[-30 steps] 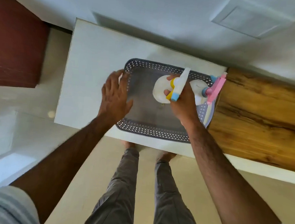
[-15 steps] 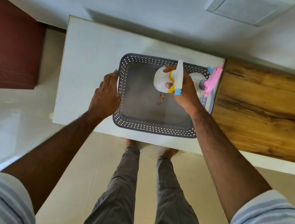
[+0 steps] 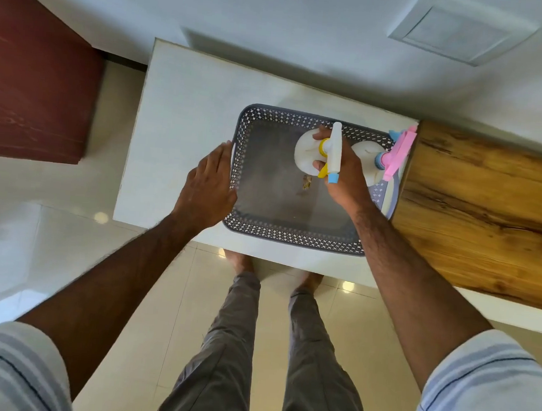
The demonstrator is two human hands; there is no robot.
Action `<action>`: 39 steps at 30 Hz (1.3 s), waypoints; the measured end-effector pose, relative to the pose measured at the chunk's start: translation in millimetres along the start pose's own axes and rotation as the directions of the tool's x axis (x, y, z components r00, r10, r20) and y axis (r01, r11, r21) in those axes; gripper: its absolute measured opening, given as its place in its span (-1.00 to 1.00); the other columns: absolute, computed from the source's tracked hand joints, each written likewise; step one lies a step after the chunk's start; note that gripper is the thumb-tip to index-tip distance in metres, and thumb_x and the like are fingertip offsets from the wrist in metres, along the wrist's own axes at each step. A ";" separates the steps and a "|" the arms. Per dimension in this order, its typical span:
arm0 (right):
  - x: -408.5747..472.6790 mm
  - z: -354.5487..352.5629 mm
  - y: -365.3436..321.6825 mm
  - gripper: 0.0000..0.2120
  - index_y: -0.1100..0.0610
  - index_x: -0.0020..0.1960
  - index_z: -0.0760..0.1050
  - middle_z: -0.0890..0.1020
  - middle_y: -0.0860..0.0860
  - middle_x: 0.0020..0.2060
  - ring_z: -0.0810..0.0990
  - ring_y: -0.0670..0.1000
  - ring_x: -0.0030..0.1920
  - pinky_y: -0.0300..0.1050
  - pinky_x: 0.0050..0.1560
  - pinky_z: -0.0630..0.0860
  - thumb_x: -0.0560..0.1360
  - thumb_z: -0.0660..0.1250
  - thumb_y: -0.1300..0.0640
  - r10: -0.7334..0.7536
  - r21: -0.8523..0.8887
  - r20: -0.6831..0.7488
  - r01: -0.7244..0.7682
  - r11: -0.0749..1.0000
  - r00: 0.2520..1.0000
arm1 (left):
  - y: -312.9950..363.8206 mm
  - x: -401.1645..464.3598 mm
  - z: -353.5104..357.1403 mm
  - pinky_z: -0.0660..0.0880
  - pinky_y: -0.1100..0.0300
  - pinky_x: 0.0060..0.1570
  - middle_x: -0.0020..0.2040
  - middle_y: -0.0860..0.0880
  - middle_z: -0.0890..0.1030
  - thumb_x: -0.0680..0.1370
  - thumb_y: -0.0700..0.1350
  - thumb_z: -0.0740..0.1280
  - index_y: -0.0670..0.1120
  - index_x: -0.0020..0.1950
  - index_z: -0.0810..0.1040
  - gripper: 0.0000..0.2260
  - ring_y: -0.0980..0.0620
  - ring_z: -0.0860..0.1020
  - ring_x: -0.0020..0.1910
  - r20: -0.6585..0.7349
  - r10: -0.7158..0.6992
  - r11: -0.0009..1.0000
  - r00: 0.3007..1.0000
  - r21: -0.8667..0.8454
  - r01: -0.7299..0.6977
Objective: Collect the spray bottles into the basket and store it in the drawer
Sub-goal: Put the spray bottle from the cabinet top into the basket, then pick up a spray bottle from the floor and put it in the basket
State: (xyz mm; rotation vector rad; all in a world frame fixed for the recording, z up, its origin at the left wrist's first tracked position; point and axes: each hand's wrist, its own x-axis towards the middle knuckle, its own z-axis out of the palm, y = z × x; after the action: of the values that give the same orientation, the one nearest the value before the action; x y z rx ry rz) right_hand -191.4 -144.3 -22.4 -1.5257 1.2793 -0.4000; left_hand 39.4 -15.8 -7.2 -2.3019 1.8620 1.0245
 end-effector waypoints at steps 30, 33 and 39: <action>-351.5 217.0 -313.7 -0.15 0.15 0.63 -0.06 0.02 0.14 0.63 -0.05 0.13 0.64 0.23 0.60 -0.12 0.57 0.08 -0.35 -0.222 -0.135 0.971 0.972 -0.193 0.091 | 10.0 -590.8 -2.9 -0.02 -0.26 0.58 0.67 -0.09 -0.15 0.63 0.28 0.02 -0.11 0.65 -0.17 -0.24 -0.18 -0.13 0.65 -0.409 -0.848 0.486 0.336 -0.346 0.803; -426.2 283.7 -333.5 -0.15 0.15 0.64 -0.09 -0.01 0.13 0.63 -0.08 0.12 0.64 0.23 0.60 -0.14 0.57 0.05 -0.35 -0.202 -0.004 0.978 0.960 -0.281 -0.055 | -1.6 -677.2 31.0 -0.01 -0.25 0.58 0.68 -0.08 -0.13 0.63 0.28 0.05 -0.12 0.66 -0.14 -0.24 -0.17 -0.12 0.65 -0.412 -0.889 0.380 0.201 -0.418 0.825; -582.4 403.4 -337.4 -0.15 0.15 0.63 -0.11 -0.03 0.12 0.64 -0.09 0.11 0.64 0.20 0.61 -0.15 0.58 0.04 -0.35 -0.153 0.185 0.953 0.901 -0.393 -0.262 | -22.3 -830.9 116.1 -0.01 -0.26 0.58 0.67 -0.11 -0.13 0.62 0.29 -0.01 -0.13 0.66 -0.11 -0.24 -0.19 -0.13 0.65 -0.338 -0.941 0.192 0.018 -0.488 0.852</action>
State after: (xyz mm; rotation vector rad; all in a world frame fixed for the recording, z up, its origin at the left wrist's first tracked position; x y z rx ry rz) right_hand 77.4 512.3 313.0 -2.9197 -1.1476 0.2463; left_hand -62.5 759.9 296.6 -3.1805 -0.2070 0.1600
